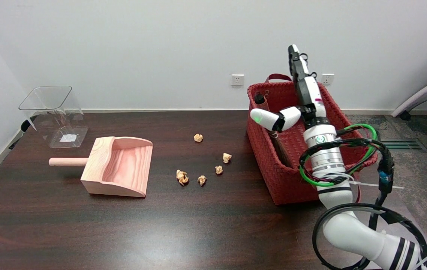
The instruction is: Pick up the broom by its handle.
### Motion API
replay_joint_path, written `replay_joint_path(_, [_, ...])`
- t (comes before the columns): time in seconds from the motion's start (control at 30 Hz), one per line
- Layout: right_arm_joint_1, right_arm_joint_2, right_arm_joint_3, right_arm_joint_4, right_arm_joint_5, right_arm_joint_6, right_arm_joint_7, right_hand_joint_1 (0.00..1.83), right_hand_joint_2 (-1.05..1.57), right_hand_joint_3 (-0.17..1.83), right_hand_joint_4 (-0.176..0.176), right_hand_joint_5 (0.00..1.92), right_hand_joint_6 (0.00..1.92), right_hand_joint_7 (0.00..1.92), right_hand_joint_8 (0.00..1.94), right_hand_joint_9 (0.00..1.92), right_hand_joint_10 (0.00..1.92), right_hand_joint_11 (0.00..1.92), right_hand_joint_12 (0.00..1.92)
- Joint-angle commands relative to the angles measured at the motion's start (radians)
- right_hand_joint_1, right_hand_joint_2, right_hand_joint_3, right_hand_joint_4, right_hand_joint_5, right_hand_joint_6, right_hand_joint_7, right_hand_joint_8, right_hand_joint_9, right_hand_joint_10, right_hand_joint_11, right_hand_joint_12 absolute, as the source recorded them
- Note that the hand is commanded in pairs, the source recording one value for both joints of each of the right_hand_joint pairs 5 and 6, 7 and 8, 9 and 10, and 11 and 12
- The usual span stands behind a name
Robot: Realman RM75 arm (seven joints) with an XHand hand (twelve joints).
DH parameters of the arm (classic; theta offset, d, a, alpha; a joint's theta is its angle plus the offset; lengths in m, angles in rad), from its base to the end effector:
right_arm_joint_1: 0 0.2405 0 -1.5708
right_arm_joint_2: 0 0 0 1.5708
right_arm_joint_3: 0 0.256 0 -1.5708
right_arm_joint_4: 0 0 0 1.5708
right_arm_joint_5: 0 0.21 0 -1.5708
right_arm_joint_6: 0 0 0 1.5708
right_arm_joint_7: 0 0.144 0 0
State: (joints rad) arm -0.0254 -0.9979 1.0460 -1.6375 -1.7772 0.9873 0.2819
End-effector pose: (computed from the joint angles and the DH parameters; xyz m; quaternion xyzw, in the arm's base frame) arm -0.2088 -0.3022 0.3202 0.5733 -0.2094 0.5480 0.5720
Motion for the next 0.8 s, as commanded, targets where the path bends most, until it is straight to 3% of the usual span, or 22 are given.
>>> replay_joint_path(0.03, [-0.001, 0.007, 0.048, -0.005, 0.047, -0.188, -0.103, 1.01, -0.44, 1.08, 0.000, 0.00, 0.00, 0.06, 0.06, 0.00, 0.00, 0.00, 0.00])
replay_joint_path(0.8, [0.008, 0.009, 0.005, 0.072, 0.115, -0.204, -0.093, 1.00, -0.44, 1.11, 0.000, 0.00, 0.00, 0.16, 0.16, 0.00, 0.00, 0.00, 0.00])
